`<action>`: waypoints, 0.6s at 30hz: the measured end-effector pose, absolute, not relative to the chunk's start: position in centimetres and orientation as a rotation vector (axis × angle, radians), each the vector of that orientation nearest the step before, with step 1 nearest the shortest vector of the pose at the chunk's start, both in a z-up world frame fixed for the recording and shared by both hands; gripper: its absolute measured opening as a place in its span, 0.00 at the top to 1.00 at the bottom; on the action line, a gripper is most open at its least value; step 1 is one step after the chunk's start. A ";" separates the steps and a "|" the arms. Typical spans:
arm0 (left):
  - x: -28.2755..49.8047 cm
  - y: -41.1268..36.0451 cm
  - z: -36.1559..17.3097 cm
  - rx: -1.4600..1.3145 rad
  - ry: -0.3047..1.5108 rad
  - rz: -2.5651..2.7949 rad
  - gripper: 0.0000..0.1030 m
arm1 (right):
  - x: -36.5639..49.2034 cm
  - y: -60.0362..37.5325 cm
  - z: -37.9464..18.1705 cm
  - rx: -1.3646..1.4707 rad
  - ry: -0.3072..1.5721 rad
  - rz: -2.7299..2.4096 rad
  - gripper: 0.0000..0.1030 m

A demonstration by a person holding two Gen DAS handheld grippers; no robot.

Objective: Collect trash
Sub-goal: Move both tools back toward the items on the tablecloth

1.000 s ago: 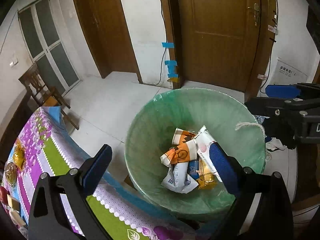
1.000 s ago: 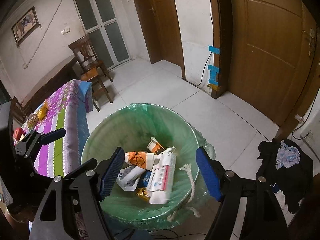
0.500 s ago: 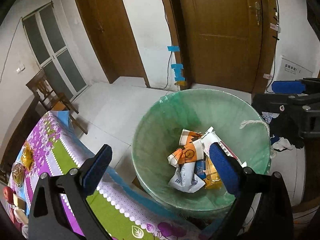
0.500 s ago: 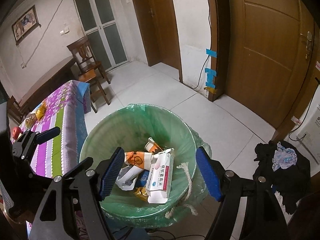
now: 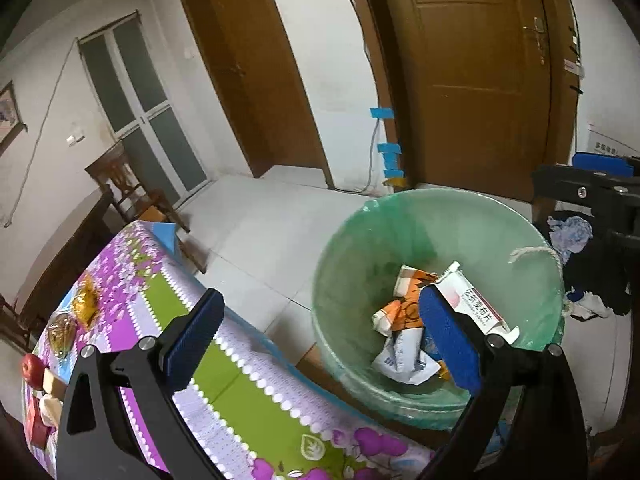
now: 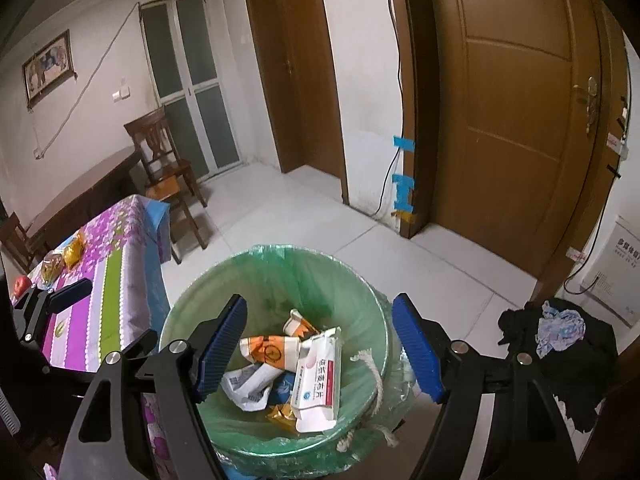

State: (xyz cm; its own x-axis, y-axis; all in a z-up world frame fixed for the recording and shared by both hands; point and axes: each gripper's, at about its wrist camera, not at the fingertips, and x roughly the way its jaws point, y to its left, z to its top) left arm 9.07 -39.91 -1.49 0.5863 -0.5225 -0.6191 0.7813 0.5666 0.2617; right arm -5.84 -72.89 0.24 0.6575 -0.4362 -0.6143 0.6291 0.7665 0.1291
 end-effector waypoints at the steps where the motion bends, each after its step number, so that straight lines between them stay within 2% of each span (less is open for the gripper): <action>1: 9.1 -39.6 -1.4 0.550 0.512 -0.800 0.08 | -5.9 -72.6 0.4 0.342 0.587 -0.621 0.26; 18: 9.9 -34.2 -0.7 0.495 0.486 -0.686 0.08 | -4.4 -67.0 2.4 0.195 0.502 -0.612 0.20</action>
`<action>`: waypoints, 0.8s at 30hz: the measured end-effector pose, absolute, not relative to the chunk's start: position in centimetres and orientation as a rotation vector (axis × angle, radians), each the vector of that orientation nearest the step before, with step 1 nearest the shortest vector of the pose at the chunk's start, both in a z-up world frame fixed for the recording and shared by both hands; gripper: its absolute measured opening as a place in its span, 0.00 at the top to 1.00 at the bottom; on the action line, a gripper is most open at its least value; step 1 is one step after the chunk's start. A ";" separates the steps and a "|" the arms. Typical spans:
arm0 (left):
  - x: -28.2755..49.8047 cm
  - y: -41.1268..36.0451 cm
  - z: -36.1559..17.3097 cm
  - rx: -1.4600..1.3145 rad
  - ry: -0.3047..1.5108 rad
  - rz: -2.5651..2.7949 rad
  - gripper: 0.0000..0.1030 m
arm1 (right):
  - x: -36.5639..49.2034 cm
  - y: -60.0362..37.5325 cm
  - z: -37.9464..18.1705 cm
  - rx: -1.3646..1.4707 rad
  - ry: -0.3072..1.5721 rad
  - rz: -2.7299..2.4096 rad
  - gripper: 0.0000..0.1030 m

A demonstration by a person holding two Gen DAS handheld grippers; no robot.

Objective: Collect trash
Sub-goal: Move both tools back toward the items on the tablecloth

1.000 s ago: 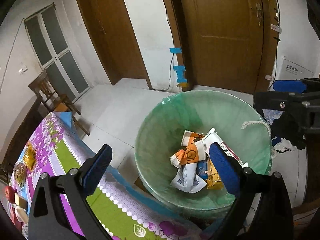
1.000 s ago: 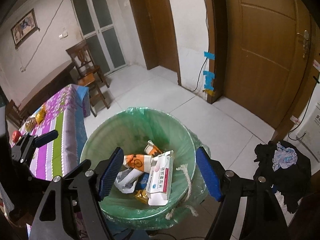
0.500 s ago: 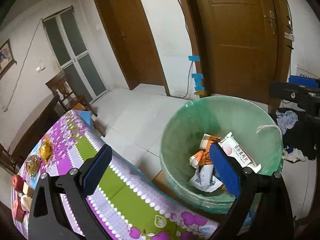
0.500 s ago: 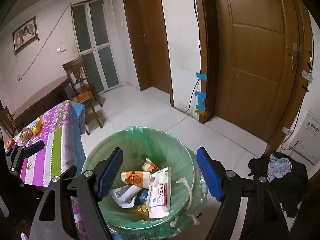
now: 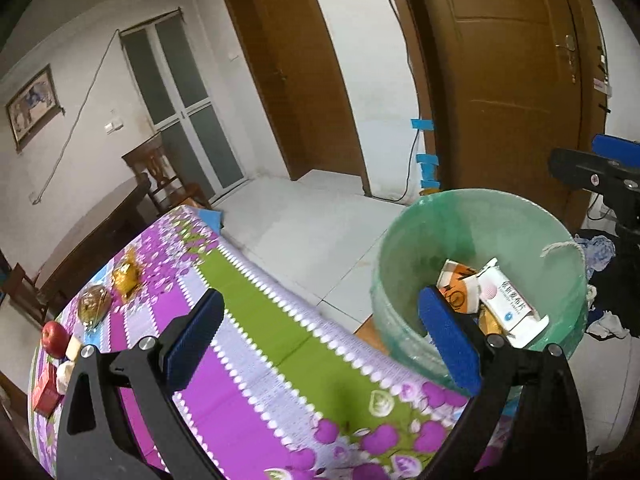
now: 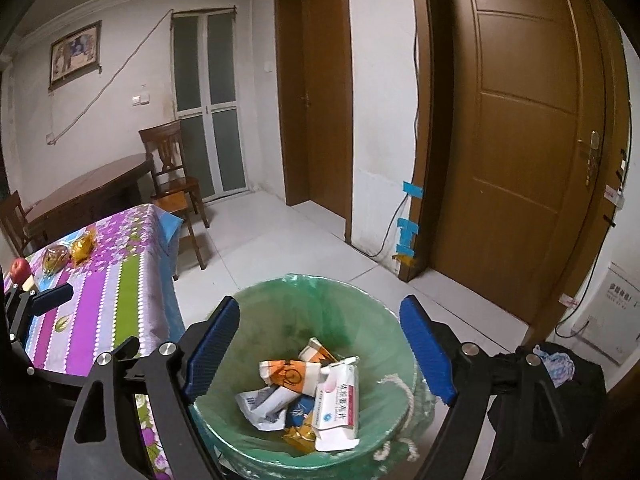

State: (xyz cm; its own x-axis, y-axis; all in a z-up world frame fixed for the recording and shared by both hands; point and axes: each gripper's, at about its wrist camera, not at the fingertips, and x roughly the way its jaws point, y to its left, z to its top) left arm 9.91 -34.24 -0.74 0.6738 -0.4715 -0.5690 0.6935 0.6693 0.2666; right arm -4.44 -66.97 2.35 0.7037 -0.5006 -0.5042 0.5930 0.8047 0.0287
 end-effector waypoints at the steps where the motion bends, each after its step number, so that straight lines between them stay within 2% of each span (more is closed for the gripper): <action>1: 10.1 -34.0 -0.8 0.491 0.489 -0.683 0.08 | -4.3 -66.7 2.4 0.192 0.501 -0.608 0.19; 24: 13.9 -22.6 -0.8 0.362 0.544 -0.495 0.08 | 2.9 -58.3 3.1 0.152 0.476 -0.431 0.11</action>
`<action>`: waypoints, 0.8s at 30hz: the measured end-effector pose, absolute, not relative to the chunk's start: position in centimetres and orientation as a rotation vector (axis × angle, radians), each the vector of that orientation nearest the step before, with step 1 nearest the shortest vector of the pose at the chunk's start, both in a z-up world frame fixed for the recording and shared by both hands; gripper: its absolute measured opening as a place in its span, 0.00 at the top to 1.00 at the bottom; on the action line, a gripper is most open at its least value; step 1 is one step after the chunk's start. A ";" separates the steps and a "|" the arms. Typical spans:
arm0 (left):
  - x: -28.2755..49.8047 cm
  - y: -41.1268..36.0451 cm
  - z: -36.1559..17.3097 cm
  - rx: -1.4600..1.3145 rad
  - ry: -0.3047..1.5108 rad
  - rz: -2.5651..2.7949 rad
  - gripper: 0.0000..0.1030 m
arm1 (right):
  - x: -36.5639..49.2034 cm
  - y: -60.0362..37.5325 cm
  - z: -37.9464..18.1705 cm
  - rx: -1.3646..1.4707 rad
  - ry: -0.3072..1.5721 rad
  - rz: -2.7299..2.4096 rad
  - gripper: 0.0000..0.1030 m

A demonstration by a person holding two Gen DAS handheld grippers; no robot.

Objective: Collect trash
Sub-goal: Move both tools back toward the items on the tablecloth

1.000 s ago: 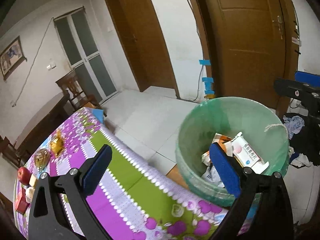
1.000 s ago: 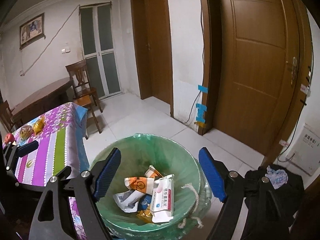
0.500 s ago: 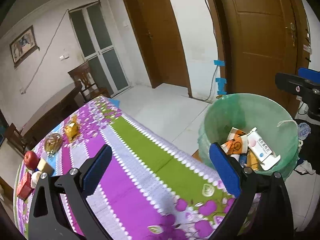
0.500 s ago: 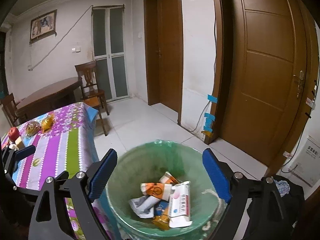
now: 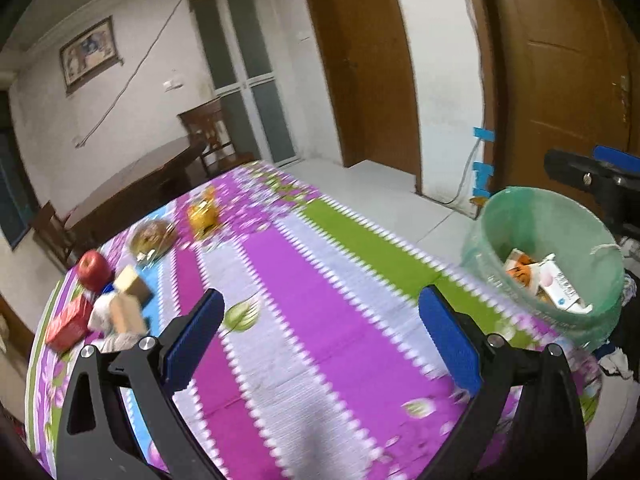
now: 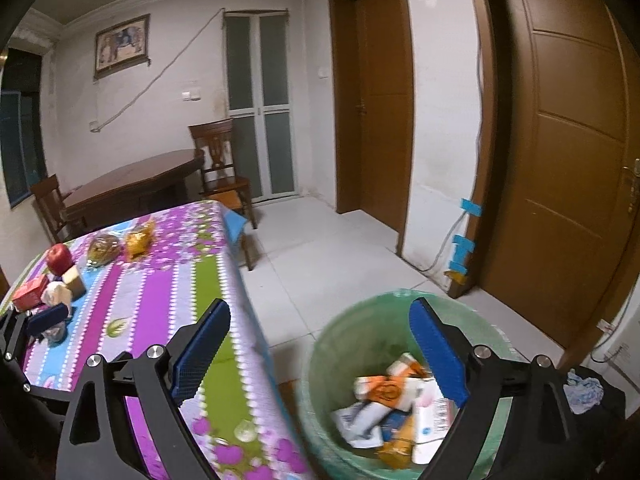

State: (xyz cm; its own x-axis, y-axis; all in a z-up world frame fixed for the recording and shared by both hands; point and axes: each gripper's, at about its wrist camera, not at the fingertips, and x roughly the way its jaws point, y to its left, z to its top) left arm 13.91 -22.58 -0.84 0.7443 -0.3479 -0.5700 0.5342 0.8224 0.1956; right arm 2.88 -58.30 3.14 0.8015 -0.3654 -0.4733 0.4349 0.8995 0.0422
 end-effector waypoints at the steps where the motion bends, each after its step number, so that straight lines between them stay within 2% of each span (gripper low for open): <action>1: 14.2 -21.9 -1.0 0.355 0.552 -0.484 0.08 | 3.4 -57.7 3.1 0.151 0.476 -0.422 0.11; 14: 19.3 -6.2 -0.8 0.190 0.625 -0.237 0.08 | 12.9 -47.6 1.5 0.148 0.551 -0.101 0.11; 17: 21.9 -1.0 0.0 0.120 0.630 -0.139 0.08 | 17.3 -42.8 1.8 0.128 0.584 0.053 0.15; 19: 23.7 2.1 0.1 0.090 0.619 -0.034 0.08 | 20.4 -40.1 2.1 0.110 0.597 0.122 0.20; 23: 25.9 7.3 -0.1 -0.004 0.589 0.178 0.08 | 29.2 -34.0 1.7 0.098 0.714 0.257 0.45; 24: 26.1 8.1 -0.3 -0.039 0.584 0.209 0.08 | 32.0 -32.2 1.5 0.082 0.743 0.265 0.47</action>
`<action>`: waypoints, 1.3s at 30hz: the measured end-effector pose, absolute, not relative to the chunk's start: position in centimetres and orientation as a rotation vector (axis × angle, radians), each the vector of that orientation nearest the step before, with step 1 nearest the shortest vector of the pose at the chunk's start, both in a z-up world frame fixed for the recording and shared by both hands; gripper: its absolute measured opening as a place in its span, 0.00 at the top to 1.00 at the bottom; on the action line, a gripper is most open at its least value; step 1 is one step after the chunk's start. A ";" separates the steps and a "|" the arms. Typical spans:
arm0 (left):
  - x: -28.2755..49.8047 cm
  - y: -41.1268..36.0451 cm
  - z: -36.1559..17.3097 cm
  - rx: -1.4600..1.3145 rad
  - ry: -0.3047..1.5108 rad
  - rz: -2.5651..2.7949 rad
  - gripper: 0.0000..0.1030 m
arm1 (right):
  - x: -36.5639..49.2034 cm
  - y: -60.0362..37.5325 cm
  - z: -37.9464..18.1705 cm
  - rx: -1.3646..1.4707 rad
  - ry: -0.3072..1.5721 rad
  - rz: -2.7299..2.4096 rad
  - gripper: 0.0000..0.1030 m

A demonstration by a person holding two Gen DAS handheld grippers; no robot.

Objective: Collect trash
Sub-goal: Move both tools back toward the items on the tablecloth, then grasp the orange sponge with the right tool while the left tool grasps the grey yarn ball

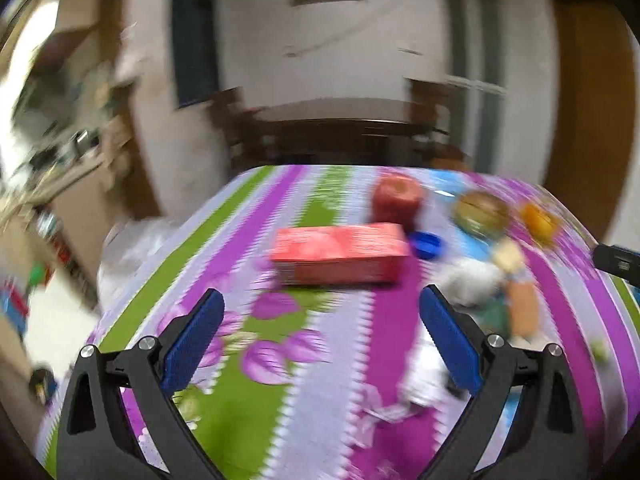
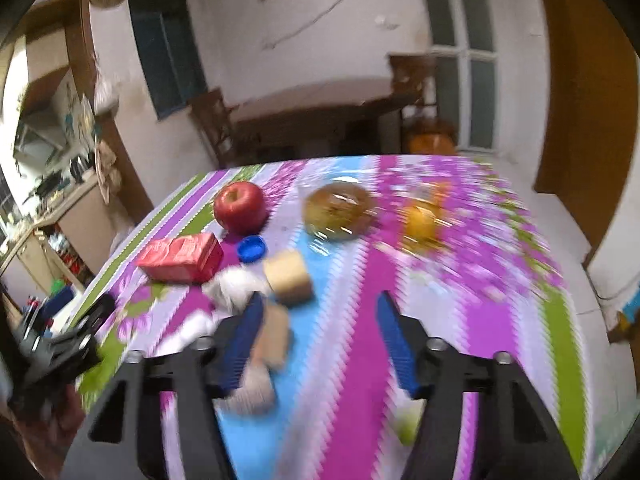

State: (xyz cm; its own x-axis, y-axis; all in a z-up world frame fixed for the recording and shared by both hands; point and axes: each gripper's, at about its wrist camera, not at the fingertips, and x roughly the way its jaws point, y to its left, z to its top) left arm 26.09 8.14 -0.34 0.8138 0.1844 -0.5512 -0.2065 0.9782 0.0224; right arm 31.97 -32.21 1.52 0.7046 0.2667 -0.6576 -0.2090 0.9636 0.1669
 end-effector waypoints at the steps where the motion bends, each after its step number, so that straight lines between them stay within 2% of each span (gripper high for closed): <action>1: 26.1 9.1 -0.8 -0.078 0.576 0.241 0.08 | 33.8 -30.9 1.4 0.067 0.765 0.266 0.48; 6: 26.3 11.5 -1.2 -0.138 0.579 0.334 0.08 | 43.3 -25.9 -0.8 0.104 0.908 0.278 0.48; 10: 26.5 12.4 -2.1 -0.168 0.634 0.329 0.08 | 45.5 -23.6 -4.0 -0.001 1.040 0.231 0.47; 11: 26.5 12.5 -2.3 -0.166 0.650 0.332 0.08 | 44.6 -23.5 -3.9 -0.057 1.041 0.232 0.40; 14: 26.6 12.8 -2.9 -0.175 0.698 0.322 0.08 | 38.1 -26.3 -2.7 -0.125 1.082 0.354 0.39; 16: 26.9 13.1 -3.1 -0.241 0.724 0.282 0.08 | 32.1 -30.6 -0.6 -0.147 0.986 0.289 0.33; 17: 26.8 13.1 -3.1 -0.259 0.727 0.268 0.08 | 29.0 -33.4 1.0 -0.110 0.913 0.261 0.24; 18: 26.7 13.0 -3.0 -0.265 0.725 0.260 0.08 | 26.9 -35.2 1.6 -0.065 0.883 0.250 0.21; 22: 26.3 11.8 -3.0 -0.204 0.704 0.263 0.07 | 19.3 -41.5 2.6 0.075 0.809 0.191 0.19; 28: 26.2 11.5 -2.9 -0.174 0.683 0.278 0.07 | 11.3 -44.4 0.0 0.188 0.722 0.110 0.18; 33: 26.0 11.8 -3.1 -0.172 0.683 0.293 0.07 | 8.5 -40.8 -2.0 0.243 0.693 0.280 0.18; 39: 26.3 11.3 -3.3 -0.143 0.694 0.271 0.07 | 10.1 -35.1 -2.0 0.027 0.679 0.340 0.18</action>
